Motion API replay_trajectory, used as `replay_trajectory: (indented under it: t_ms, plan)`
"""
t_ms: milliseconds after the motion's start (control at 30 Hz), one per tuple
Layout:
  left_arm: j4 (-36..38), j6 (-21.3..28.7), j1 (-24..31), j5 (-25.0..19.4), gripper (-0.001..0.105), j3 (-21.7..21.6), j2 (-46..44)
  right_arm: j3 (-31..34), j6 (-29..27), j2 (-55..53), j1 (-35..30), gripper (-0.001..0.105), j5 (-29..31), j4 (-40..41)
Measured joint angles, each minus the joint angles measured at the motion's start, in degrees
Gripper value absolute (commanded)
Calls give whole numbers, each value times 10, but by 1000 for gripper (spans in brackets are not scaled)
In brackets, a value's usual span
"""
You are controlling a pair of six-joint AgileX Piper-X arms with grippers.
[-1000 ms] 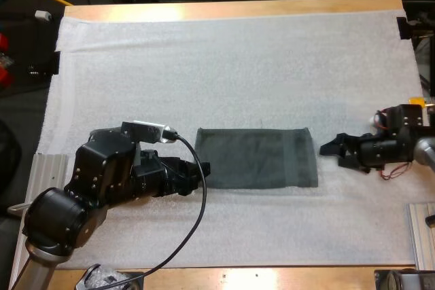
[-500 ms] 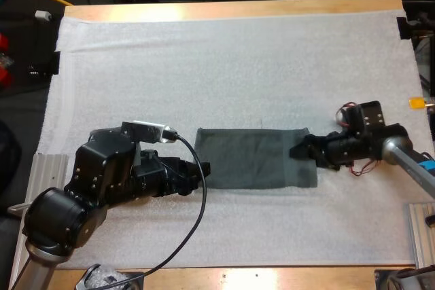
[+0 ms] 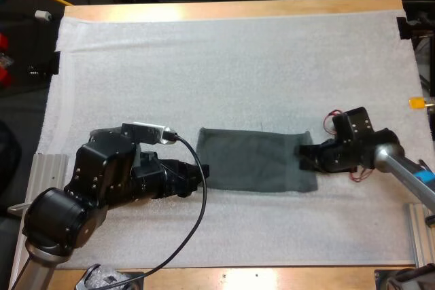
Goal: Pick towel from pile, fold and stack
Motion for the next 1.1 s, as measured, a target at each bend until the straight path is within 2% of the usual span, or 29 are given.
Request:
replay_trajectory:
  t_ms: [67, 300, 433, 600, 667, 967, 1100]
  plan:
    - [3, 0, 0, 0, 66, 0, 0, -10, -20, -25, 0, 0, 53, 42]
    - [3, 0, 0, 8, 66, 0, 0, -94, -147, -69, 0, 0, 277, 204]
    - [3, 1, 0, 19, 66, 0, 0, -132, -176, -69, 0, 0, 363, 270]
    - [3, 7, 0, 26, 66, 0, 0, -142, -166, -69, 15, 0, 371, 295]
    - [3, 8, 0, 26, 66, 0, 0, -142, -147, -69, 28, 0, 350, 299]
    - [3, 21, 0, 41, 66, 0, 0, -142, -28, -66, 121, 0, 281, 247]
    - [3, 24, 0, 51, 66, 0, 0, -142, 31, -42, 141, 0, 241, 215]
